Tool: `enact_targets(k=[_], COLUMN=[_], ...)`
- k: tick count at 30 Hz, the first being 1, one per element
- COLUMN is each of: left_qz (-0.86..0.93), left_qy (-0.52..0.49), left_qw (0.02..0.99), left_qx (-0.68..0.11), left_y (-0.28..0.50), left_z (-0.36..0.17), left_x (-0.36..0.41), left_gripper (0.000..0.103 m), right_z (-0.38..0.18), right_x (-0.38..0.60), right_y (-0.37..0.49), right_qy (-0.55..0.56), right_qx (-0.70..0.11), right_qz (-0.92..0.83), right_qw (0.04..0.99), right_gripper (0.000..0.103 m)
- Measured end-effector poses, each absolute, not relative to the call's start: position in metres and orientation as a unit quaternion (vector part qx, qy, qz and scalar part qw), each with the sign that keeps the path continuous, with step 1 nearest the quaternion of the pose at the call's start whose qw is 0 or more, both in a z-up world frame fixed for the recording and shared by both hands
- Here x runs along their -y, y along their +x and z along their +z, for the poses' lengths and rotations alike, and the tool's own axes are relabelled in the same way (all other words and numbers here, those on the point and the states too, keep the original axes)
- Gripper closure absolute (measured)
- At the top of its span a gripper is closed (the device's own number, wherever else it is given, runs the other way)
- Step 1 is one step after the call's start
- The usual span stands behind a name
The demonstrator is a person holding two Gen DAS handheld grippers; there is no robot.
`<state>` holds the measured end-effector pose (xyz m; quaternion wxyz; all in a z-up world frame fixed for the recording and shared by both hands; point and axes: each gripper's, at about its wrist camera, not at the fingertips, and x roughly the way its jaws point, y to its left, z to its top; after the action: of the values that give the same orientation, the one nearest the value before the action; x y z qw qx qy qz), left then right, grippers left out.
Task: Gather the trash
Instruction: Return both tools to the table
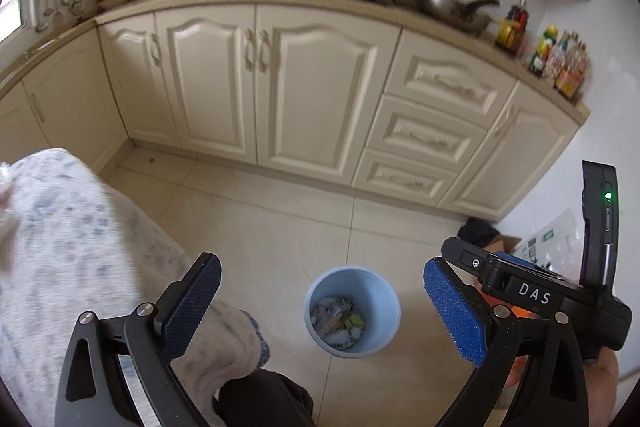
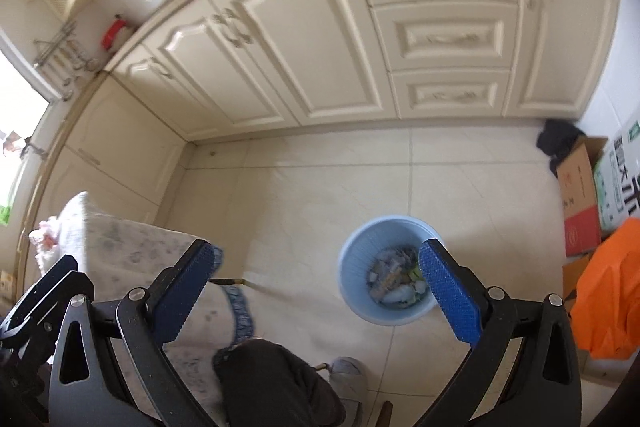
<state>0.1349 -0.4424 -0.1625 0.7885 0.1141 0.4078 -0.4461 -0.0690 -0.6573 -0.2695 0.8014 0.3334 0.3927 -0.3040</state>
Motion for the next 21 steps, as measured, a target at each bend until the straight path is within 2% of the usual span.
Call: enact_targets(k=[12,21], left_qz=[-0.346,-0.229], left_qy=[0.014,-0.033], left_qw=[0.882,0.931], left_qx=[-0.321,-0.282], left_y=[0.119,0.046], left_z=[-0.083,-0.060], left_x=[0.213,0.089], left_gripper=[0.001,0.001], right_z=[-0.156,-0.109], right_x=[0.519,0.406], right_y=[0.026,0.083], right_qy=[0.223,0.141], right_qx=[-0.344,-0.320], right_qz=[-0.171,-0.070], right_qw=[0.896,0.934], right_gripper=[0.000,0.000])
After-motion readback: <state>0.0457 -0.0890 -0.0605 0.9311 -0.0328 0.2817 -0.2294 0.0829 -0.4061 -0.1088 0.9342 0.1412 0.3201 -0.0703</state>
